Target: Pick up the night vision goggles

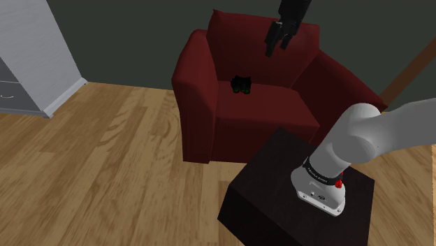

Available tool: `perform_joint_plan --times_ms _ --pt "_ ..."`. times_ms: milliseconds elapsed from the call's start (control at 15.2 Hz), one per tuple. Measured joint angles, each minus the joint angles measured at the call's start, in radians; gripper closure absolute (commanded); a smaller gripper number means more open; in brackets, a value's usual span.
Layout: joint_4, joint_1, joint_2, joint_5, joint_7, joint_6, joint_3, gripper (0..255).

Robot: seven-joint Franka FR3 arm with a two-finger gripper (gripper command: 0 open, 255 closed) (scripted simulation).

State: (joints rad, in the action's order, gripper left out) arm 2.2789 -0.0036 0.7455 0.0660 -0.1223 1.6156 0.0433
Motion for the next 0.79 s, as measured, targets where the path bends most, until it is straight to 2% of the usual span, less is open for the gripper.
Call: perform_joint_plan --times_ms 198,792 --pt "0.013 -0.002 -0.017 0.01 0.032 0.029 -0.024 0" --pt "0.039 -0.018 -0.19 0.065 0.273 0.226 -0.199 0"
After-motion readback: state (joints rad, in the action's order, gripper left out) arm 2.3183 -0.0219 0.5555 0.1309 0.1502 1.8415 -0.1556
